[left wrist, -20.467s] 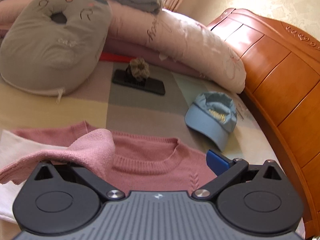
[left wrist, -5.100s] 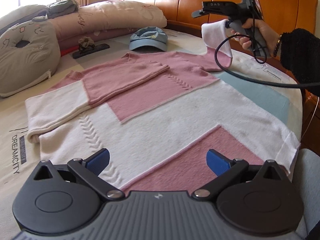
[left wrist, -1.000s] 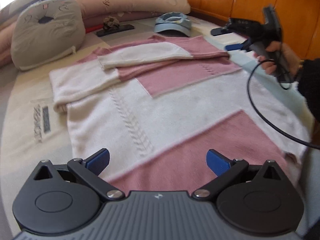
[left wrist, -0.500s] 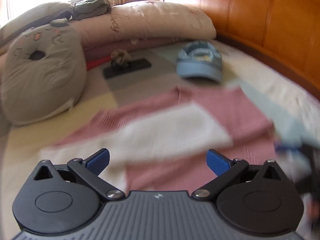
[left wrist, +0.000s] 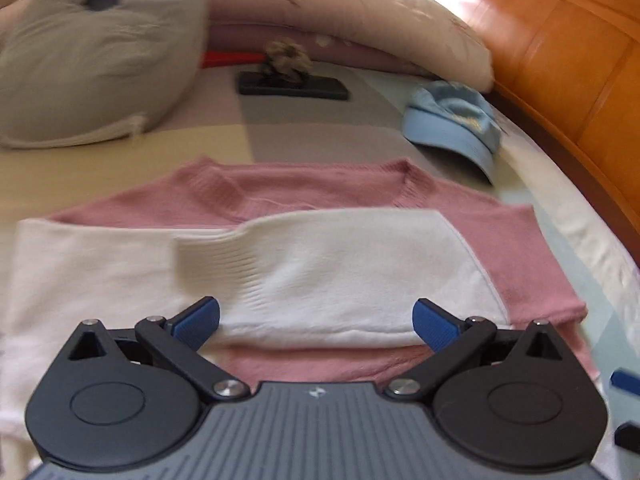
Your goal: Fold clothes
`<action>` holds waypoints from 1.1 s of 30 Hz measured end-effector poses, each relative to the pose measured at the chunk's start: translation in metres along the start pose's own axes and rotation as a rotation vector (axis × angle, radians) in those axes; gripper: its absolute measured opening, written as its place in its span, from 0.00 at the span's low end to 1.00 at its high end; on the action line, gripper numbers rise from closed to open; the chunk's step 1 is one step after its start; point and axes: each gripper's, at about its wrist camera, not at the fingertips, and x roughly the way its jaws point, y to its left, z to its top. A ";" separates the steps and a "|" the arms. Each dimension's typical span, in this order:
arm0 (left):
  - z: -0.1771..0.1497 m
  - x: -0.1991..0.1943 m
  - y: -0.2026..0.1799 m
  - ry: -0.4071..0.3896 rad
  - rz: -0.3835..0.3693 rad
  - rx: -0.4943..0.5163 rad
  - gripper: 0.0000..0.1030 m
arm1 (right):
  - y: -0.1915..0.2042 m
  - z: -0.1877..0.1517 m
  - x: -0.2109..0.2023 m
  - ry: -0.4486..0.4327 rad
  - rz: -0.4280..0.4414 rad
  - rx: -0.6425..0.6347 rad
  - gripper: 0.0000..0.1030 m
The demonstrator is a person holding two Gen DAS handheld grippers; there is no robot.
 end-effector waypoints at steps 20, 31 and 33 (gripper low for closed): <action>0.043 0.024 -0.078 0.071 -0.163 0.036 0.99 | -0.001 0.005 0.001 0.040 0.012 0.018 1.00; 0.031 0.082 -0.145 0.184 -0.329 -0.028 0.99 | -0.019 0.004 -0.014 0.028 0.026 0.048 1.00; 0.039 0.078 -0.149 0.191 -0.334 -0.039 0.99 | -0.023 0.004 -0.018 0.023 0.025 0.053 1.00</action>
